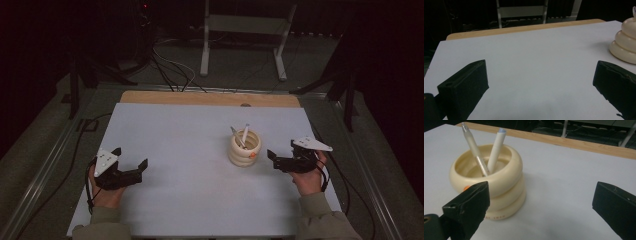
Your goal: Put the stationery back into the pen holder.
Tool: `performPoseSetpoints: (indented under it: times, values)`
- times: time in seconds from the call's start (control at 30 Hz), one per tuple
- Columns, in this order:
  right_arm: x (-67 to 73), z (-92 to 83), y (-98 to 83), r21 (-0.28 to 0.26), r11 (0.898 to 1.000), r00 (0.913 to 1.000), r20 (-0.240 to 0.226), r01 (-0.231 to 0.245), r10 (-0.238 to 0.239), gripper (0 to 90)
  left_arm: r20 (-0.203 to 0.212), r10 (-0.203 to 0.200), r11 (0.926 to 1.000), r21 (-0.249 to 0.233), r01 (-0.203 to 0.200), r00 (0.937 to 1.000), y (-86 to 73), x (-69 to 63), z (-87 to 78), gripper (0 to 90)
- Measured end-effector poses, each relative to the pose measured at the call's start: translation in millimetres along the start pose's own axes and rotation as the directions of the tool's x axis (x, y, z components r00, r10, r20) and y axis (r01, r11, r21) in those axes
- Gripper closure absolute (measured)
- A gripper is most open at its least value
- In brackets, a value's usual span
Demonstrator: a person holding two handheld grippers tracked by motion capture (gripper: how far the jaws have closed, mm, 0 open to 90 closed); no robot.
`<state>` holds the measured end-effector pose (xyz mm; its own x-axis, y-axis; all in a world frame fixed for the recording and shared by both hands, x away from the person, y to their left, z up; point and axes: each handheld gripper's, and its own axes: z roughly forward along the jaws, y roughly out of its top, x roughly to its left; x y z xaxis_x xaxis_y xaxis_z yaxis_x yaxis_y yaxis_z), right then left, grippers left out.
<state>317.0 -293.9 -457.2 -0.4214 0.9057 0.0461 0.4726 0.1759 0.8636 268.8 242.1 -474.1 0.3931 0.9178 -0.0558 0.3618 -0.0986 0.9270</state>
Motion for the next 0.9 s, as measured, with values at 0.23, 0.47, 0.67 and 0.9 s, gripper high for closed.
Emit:
performPoseSetpoints:
  times: [0.23,0.47,0.67,0.9]
  values:
    - [2.6,-4.5,-16.4,-0.004,1.000,0.9998,0.009,0.017,-0.017,2.2,0.011,0.007,0.9999,-0.015,-0.006,0.9999,0.1,0.4,-2.2,0.5]
    - [0.9,-8.9,-28.8,0.001,1.000,1.0000,0.001,0.004,-0.004,2.2,0.020,0.005,0.9996,-0.027,-0.004,0.9998,-1.1,1.4,-4.4,0.5]
    - [0.1,-15.2,-33.5,-0.032,0.999,0.9999,0.005,-0.011,0.011,2.2,0.025,0.008,0.9994,-0.034,-0.007,0.9997,-2.8,0.8,-5.2,0.4]
    - [2.0,-22.9,-33.2,-0.091,0.996,0.9998,-0.009,-0.017,0.016,2.2,0.026,0.010,0.9987,-0.050,-0.009,0.9996,-4.3,0.8,-7.4,0.4]
